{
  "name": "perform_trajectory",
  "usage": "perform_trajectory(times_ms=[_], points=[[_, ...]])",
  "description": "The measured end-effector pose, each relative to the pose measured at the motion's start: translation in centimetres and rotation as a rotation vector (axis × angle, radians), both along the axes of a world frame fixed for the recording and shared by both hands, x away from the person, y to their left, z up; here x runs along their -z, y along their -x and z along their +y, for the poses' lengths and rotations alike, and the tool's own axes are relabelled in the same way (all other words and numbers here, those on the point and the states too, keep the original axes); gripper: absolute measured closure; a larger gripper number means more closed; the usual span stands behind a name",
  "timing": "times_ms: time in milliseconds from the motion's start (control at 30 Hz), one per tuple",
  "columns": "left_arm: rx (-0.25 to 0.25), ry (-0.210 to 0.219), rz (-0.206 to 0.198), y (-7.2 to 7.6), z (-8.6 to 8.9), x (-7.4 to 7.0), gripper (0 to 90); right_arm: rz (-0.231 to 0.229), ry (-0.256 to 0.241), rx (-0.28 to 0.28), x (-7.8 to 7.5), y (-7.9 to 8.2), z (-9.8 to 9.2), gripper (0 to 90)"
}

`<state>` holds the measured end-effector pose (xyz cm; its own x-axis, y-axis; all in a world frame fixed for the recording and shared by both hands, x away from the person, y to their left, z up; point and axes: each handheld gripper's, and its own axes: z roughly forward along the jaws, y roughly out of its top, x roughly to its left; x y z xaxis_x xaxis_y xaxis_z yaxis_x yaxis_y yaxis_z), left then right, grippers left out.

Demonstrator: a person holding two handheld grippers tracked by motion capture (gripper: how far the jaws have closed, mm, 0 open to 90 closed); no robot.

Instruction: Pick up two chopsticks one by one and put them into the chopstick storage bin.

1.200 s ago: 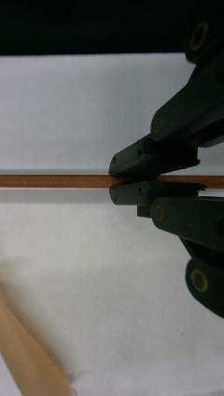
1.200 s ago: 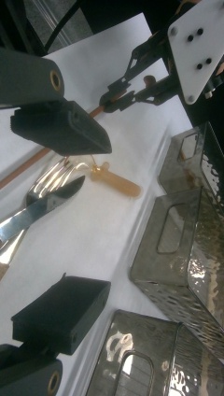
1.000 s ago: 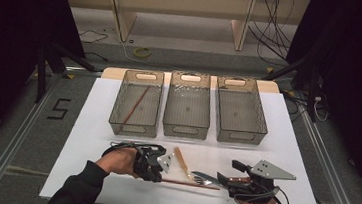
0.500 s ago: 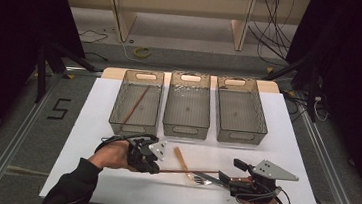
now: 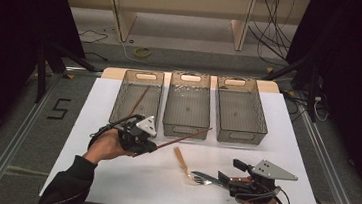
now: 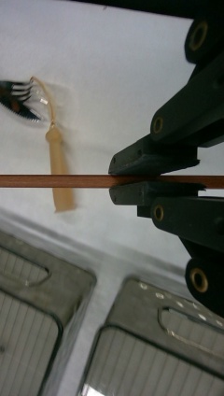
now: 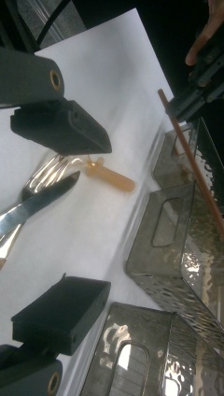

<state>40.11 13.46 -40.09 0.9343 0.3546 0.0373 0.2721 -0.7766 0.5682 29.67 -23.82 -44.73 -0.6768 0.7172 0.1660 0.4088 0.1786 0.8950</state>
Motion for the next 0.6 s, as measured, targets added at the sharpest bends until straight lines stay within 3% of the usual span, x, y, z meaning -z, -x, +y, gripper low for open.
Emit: perform_trajectory(times_ms=[133, 600], points=[[-0.074, 0.043, -0.012, -0.8, 1.0, -0.2, 83.4, 0.002, 0.0, -0.002, 0.0, 0.0, 0.0, 28.9], [-0.243, 0.143, -0.013, -2.8, 4.1, -0.9, 83.4, 0.006, 0.0, -0.003, 0.1, -0.1, 0.1, 28.9]])
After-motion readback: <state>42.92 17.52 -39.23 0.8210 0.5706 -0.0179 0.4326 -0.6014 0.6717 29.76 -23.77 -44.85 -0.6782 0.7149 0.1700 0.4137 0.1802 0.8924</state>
